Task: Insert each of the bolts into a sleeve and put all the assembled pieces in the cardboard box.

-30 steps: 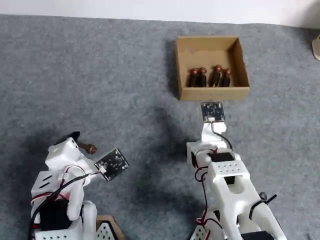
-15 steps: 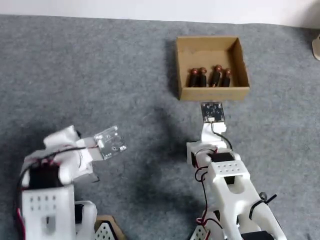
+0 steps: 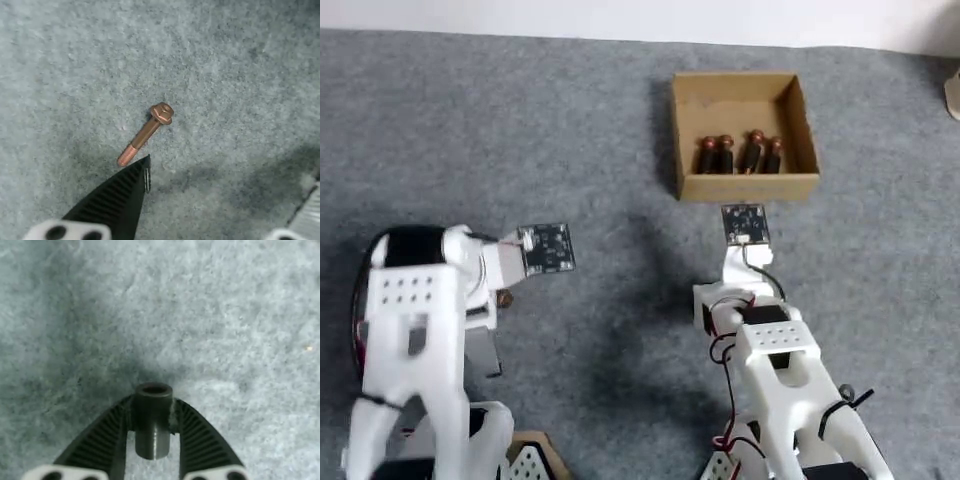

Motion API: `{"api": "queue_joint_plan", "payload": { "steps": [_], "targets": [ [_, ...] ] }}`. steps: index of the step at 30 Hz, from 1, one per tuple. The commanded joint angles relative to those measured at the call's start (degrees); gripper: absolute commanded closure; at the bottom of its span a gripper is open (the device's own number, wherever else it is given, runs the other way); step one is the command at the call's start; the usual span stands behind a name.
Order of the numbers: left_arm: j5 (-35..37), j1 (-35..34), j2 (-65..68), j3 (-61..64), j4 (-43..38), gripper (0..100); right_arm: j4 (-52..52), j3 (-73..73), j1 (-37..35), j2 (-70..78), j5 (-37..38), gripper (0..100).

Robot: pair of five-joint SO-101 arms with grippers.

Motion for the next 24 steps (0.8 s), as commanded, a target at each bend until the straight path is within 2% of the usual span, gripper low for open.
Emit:
{"api": "queue_joint_plan", "payload": {
  "steps": [1,7,21,24],
  "targets": [
    [-18.81,-2.07,5.41,-5.49,0.62,56,-0.92,-0.22,-0.22,-1.36,-0.09,99.3],
    [-20.04,-2.86,14.64,-7.96,-1.67,56,-0.92,-0.22,-0.22,-1.36,-0.09,99.3],
    [-20.31,-1.71,27.82,-8.22,-14.24,56,-0.92,-0.22,-0.31,-1.36,-0.09,99.3],
    [-23.38,-1.89,30.37,-8.13,-15.82,56,-0.92,-0.22,-0.31,-1.36,-0.09,99.3]
  ]
}}
